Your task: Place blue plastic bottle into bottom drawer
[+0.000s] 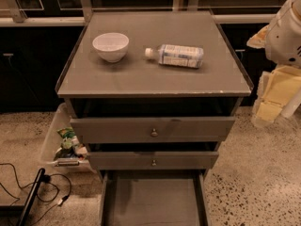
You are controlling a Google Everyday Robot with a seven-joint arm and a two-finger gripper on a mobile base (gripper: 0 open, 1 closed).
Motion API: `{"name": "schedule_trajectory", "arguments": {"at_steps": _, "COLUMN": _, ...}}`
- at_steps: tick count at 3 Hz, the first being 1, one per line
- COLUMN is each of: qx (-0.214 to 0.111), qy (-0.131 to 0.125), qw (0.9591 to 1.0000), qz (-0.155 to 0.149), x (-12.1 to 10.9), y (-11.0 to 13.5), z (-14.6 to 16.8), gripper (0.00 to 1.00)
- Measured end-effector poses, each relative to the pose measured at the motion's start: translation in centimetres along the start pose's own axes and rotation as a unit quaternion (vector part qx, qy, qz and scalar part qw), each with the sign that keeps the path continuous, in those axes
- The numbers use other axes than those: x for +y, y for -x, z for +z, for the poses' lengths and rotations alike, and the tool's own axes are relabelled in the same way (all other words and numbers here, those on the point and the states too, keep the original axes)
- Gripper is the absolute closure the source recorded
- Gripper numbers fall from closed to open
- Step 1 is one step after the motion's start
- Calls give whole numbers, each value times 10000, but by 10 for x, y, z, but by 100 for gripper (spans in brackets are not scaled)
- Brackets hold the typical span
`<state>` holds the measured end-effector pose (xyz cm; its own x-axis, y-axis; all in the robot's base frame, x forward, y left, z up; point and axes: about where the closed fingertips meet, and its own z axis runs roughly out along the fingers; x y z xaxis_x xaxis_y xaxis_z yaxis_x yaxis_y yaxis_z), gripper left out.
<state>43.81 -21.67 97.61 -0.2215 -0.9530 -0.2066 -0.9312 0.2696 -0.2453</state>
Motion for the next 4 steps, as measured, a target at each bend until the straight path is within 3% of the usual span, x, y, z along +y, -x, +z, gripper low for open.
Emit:
{"name": "schedule_trajectory", "arguments": {"at_steps": 2, "qx": -53, "qy": -120, "qw": 9999, "qz": -63, "x": -12, "y": 5, "z": 0, "gripper": 0}}
{"name": "schedule_trajectory", "arguments": {"at_steps": 3, "qx": -206, "qy": -241, "qw": 9993, "qz": -202, "x": -38, "y": 15, "z": 8, "gripper": 0}}
{"name": "schedule_trajectory", "arguments": {"at_steps": 4, "qx": -638, "qy": -466, "qw": 9963, "qz": -326, "x": -98, "y": 11, "z": 58, "gripper": 0}}
